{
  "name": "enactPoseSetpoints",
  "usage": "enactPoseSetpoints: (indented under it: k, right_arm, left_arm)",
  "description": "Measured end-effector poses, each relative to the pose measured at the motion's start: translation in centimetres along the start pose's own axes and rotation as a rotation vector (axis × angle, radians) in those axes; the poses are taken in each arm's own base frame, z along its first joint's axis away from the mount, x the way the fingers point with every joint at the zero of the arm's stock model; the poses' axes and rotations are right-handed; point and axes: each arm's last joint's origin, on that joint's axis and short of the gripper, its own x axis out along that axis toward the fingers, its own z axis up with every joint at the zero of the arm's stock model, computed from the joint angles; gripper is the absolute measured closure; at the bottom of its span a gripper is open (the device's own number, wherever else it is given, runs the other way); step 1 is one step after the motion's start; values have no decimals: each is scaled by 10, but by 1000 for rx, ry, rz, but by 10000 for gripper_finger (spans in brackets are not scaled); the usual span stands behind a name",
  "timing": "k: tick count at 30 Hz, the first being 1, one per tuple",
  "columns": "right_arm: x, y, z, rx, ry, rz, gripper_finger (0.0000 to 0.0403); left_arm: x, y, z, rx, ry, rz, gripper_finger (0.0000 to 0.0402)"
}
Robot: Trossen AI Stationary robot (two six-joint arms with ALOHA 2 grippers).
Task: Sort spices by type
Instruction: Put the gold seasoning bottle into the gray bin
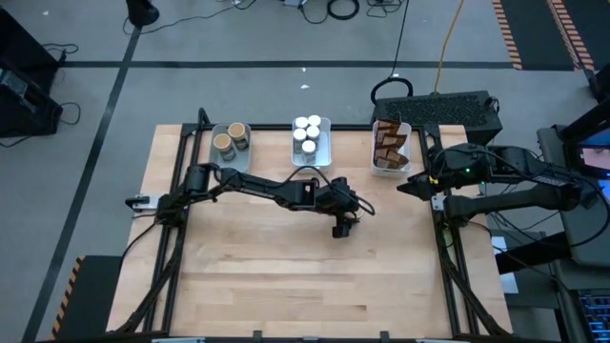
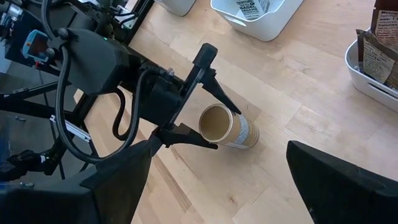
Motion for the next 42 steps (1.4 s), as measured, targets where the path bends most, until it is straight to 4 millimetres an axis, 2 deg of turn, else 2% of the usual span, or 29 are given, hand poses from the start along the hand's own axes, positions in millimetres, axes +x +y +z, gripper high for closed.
enactPoseSetpoints:
  k: [5,10,15,22,28,35,42]
  right_arm:
    - [0,0,0,-4,2,-3,46]
    - [0,-1,0,-4,4,-7,46]
    - [0,-1,-1,-4,6,-8,46]
    - [0,-1,-1,-9,7,-10,46]
    - [0,-1,-1,-22,7,-8,46]
    - [0,-1,-1,-31,6,-6,46]
    - [0,0,0,-31,1,-1,46]
  left_arm:
    - [0,0,0,-3,-1,1,119]
    - [0,0,0,-13,-3,2,119]
    - [-19,4,15,-29,-37,9,119]
    - [-74,22,42,-46,-42,33,119]
    - [-142,47,59,-76,-13,121,119]
    - [-216,71,55,-175,32,213,119]
    - [-277,82,31,-277,54,305,119]
